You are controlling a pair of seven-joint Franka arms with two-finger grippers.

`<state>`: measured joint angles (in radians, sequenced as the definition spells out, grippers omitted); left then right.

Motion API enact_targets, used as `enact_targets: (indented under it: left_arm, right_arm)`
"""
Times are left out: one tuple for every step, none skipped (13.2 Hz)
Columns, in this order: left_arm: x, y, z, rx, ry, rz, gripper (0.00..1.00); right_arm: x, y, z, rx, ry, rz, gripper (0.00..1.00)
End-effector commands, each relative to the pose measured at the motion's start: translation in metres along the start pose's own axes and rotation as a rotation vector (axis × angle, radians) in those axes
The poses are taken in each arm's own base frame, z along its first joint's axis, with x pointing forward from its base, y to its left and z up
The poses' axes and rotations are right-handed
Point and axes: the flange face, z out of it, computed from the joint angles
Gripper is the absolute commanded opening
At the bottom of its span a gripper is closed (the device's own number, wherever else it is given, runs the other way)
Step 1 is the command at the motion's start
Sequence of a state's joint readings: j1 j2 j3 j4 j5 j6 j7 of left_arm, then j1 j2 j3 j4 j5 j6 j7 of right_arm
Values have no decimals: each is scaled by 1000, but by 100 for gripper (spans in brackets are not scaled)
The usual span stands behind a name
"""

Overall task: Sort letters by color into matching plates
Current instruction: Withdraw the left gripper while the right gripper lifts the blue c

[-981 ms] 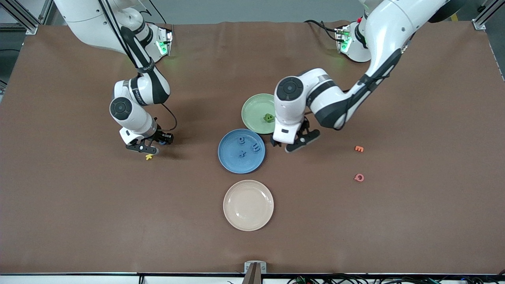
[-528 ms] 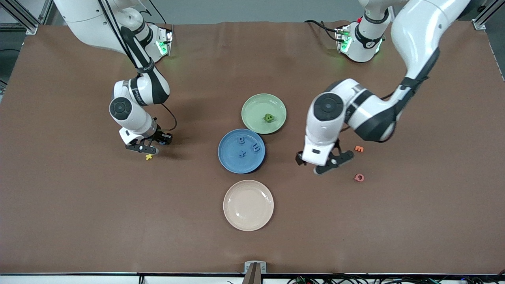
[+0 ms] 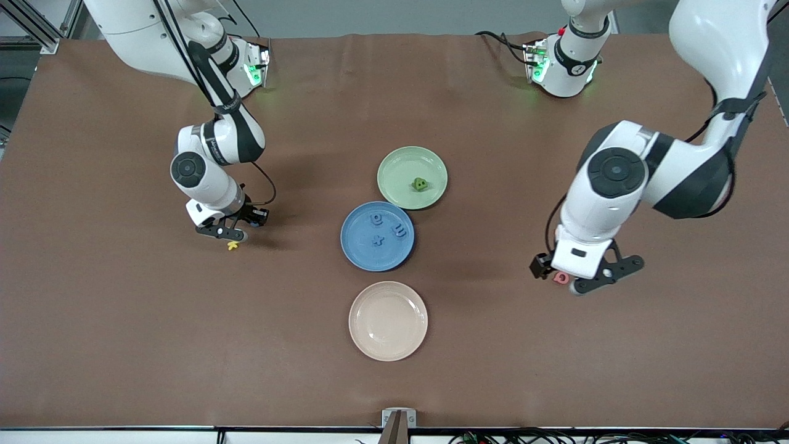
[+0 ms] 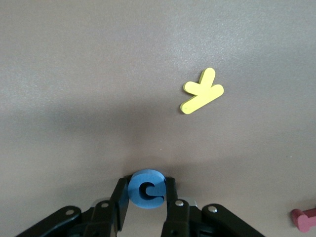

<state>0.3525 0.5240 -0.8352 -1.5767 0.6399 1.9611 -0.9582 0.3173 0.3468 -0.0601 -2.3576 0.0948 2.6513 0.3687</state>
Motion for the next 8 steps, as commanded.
enact_targets:
  left_arm:
    - [12,-28,-29,40,43,94,100]
    - [20,-45,-37,58,43,108,100]
    - [22,-54,-44,74,40,133,100]
    - [25,-61,-53,85,49,161,100]
    - [25,-68,-63,100,57,180,100]
    - [24,-71,-68,107,42,190,100]
    - [27,-78,-80,85,33,183,100]
    - [27,-80,-93,63,32,195,100]
  right_arm:
    - [-7,1,-6,5,-3,6,12]
    - [-7,1,-5,4,-6,8,8]
    - [-7,1,-6,4,-6,9,7]
    - [-6,0,-6,5,-5,8,7]
    - [-6,-1,-7,6,-4,8,5]
    - [-5,-2,-8,5,-8,7,5]
    - [-3,-4,-11,5,-12,7,5]
    - [-2,-6,-15,5,-17,5,4]
